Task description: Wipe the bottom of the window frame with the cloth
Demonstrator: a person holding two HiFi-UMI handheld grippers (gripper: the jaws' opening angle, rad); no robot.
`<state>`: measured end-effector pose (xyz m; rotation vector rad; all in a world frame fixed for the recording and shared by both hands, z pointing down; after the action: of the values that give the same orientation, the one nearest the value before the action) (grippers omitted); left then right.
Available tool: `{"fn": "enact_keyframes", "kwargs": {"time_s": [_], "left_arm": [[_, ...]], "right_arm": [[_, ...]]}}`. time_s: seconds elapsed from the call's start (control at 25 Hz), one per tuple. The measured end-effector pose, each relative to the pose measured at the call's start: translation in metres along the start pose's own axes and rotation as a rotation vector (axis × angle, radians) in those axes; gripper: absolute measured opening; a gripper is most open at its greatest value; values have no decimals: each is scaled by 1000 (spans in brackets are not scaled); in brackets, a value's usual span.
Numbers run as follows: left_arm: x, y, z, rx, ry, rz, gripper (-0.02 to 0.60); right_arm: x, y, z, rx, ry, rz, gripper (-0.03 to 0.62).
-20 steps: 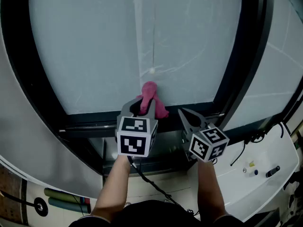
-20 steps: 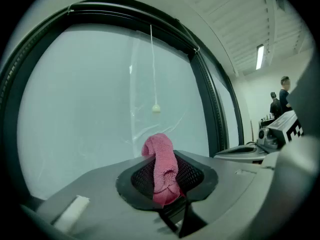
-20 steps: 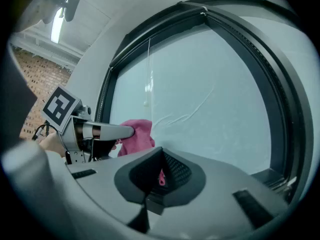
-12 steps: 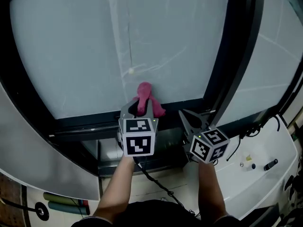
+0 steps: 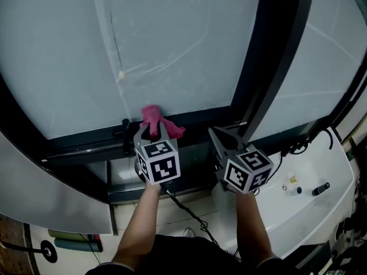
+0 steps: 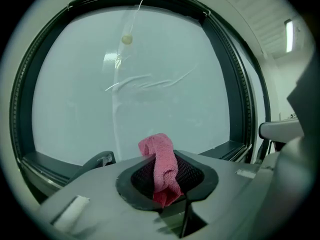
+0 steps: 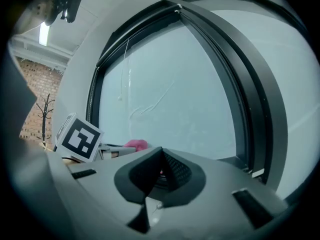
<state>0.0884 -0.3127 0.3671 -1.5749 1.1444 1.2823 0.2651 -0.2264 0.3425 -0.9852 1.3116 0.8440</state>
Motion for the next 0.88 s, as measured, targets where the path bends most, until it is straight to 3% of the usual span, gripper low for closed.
{"fn": "enact_keyframes", "kwargs": {"time_s": [0.28,0.88], "left_arm": [[-22,-3,-24,3,104,13,84],[-15,-77,-54,-126,168,-20,84]], "right_arm": [[-5,-14,9,-11,9,-11,0],[1,-62,53,-107,8,-2,0]]}}
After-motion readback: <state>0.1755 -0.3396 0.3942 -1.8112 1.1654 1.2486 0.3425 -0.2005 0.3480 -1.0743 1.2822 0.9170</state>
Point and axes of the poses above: the fingertips, and each gripper's own axes: z backward along the fingers, y to its left, x out of its top, the point moved 5 cm from there along z, backward along the fingers, and after that the axes turned 3 degrees about -y, right-handed, at the moved point
